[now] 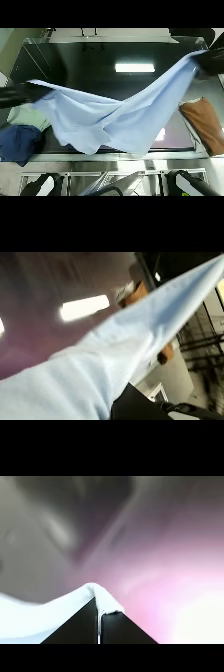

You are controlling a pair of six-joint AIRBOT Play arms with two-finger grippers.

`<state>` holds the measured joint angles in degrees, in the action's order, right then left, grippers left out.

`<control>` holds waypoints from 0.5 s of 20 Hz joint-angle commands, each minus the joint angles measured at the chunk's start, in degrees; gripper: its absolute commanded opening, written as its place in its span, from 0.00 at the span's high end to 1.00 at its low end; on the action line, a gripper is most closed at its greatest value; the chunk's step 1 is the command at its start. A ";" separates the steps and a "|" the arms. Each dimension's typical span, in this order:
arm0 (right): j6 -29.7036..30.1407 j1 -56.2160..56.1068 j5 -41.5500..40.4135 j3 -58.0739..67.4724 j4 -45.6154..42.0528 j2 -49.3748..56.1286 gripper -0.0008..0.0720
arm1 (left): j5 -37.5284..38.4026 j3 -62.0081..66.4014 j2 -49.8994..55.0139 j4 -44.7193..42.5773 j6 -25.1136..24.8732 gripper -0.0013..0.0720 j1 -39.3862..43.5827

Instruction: Fold the shirts.

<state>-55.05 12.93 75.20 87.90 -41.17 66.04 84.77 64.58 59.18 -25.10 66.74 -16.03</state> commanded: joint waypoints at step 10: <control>-6.45 -5.29 -12.74 -3.13 -6.25 33.97 0.34 | 1.07 19.23 50.36 -4.90 -5.53 0.15 7.06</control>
<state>-57.84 5.43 61.12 83.44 -47.07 98.67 79.81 74.26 102.67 -29.80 58.92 -7.38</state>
